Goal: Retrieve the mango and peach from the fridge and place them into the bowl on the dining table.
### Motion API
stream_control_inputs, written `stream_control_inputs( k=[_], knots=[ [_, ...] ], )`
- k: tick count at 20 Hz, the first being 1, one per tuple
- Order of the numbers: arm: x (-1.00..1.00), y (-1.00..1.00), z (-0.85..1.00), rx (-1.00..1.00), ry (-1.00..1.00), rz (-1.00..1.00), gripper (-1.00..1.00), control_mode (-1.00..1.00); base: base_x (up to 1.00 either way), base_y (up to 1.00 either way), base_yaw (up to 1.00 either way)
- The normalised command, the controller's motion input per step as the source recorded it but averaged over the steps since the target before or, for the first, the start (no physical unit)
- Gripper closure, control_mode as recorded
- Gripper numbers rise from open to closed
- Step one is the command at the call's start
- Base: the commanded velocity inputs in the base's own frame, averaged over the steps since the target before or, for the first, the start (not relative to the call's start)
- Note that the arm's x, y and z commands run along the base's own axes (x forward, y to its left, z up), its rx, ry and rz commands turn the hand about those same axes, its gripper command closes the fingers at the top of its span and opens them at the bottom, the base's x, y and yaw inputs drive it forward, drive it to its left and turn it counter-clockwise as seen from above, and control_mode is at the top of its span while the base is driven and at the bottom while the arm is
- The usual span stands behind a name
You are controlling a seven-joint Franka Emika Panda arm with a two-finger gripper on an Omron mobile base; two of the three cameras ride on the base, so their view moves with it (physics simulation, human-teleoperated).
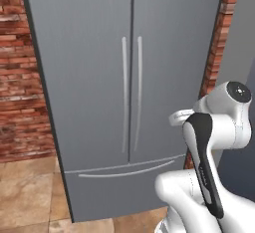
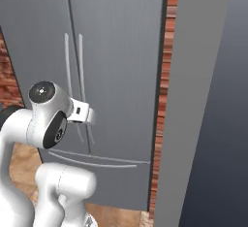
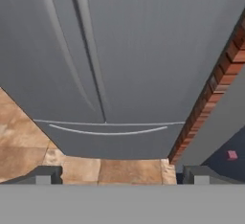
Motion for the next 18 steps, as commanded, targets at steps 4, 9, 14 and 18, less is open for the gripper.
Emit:
stream_control_inputs(
  k=[4,9,14,18],
  knots=[
    [0.00,0.00,0.00,0.00,0.00,0.00,-1.00,1.00,-0.49,0.24,0.00],
    [0.00,0.00,0.00,0.00,0.00,0.00,-1.00,1.00,-0.26,0.37,0.00],
    [0.00,0.00,0.00,0.00,0.00,0.00,-1.00,1.00,-0.06,0.54,0.00],
    [0.00,0.00,0.00,0.00,0.00,0.00,-1.00,1.00,-0.15,0.45,0.00]
  ],
)
